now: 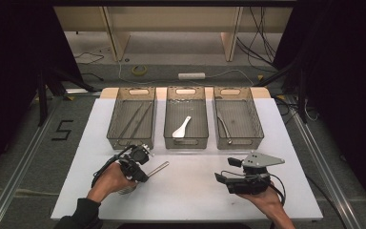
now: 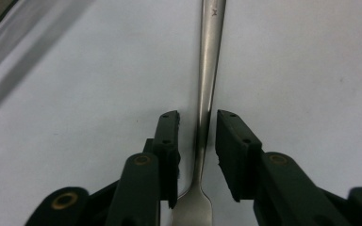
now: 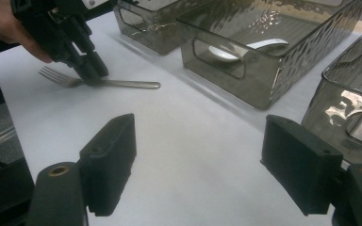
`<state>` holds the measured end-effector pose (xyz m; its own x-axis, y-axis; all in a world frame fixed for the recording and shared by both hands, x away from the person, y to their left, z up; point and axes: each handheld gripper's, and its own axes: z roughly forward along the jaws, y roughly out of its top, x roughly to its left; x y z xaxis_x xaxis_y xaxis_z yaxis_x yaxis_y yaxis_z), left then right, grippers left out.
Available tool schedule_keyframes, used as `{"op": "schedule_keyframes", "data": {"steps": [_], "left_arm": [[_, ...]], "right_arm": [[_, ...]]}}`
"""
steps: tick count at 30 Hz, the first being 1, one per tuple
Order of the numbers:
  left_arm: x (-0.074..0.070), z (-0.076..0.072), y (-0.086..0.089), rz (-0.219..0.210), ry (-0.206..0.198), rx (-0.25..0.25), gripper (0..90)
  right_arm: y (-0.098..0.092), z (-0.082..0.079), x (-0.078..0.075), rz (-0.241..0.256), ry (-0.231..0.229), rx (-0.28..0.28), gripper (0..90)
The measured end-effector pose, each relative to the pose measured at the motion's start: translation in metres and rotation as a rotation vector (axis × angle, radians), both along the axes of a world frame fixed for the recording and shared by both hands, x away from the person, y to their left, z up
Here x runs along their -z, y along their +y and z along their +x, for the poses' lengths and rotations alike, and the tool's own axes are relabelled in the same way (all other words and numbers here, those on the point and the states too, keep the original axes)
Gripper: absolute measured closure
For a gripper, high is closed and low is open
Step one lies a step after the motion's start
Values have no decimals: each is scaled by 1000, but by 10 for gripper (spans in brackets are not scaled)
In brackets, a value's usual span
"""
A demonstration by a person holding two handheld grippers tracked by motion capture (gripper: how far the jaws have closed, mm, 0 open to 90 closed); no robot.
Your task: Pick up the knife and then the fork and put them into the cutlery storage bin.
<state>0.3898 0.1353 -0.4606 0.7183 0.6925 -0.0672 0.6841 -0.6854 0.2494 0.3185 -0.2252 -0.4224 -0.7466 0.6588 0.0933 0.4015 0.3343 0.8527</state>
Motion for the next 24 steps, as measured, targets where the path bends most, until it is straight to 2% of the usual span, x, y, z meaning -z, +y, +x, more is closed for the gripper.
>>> {"op": "schedule_keyframes", "data": {"steps": [5, 10, 14, 24], "left_arm": [[1, 1, -1, 12, 5, 8, 738], [1, 1, -5, 22, -9, 22, 762], [1, 1, -5, 21, -5, 36, 805], [1, 0, -5, 23, -19, 65, 831]], "right_arm": [[0, -2, 0, 4, -3, -5, 276], [0, -2, 1, 1, 2, -6, 276], [0, -1, 1, 4, 3, -4, 276], [1, -2, 1, 0, -1, -11, 277]]}}
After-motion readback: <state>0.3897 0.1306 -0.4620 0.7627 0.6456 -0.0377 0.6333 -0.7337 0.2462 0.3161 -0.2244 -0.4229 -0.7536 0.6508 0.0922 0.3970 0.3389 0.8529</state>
